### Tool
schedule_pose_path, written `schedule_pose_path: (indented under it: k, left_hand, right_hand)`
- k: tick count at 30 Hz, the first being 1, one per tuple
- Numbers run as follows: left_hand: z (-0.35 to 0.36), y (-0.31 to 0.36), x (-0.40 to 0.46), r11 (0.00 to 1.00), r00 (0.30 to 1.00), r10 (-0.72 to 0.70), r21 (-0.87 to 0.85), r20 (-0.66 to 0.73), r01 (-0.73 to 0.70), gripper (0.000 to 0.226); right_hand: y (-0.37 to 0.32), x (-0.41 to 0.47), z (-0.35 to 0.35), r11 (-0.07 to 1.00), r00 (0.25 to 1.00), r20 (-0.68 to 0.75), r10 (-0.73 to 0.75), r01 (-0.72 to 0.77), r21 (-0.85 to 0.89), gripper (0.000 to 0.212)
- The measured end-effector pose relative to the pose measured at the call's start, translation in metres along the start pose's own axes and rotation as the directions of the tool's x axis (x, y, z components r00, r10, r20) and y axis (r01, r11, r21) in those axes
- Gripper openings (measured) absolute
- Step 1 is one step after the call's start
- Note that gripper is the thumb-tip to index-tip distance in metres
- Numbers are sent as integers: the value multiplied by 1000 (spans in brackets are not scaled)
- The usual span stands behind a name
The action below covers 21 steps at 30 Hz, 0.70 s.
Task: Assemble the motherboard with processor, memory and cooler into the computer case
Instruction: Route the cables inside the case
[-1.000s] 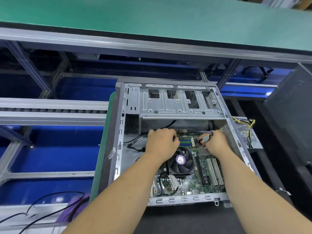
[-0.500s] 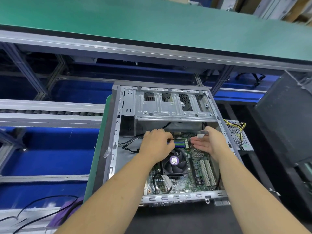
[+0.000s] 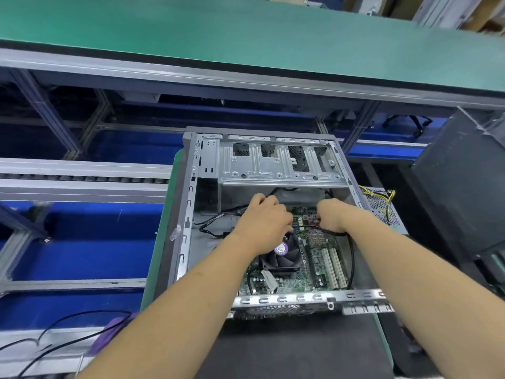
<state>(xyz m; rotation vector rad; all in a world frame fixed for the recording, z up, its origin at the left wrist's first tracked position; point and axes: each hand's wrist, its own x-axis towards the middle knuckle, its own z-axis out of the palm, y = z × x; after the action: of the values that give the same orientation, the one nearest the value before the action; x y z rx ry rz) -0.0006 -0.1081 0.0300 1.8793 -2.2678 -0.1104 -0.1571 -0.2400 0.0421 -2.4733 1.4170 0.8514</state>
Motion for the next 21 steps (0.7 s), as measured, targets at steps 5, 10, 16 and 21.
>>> schedule_pose_path:
  k: [5, 10, 16, 21]
  left_hand:
    - [-8, 2, -2, 988, 986, 126, -107, 110, -114, 27]
    - [-6, 6, -6, 966, 972, 157, -233, 177, -113, 21]
    - [3, 10, -9, 955, 965, 162, -279, 205, -101, 22]
    - [7, 11, -9, 960, 960, 177, -251, 217, -121, 23]
  right_hand:
    - [-2, 10, 6, 983, 997, -50, -50, 40, -179, 17]
    - [2, 13, 19, 983, 995, -99, 12, -30, -181, 20]
    - [-1, 15, 18, 992, 993, -118, 30, -44, -115, 14]
    - [-1, 17, 18, 996, 986, -159, 50, -60, -59, 12]
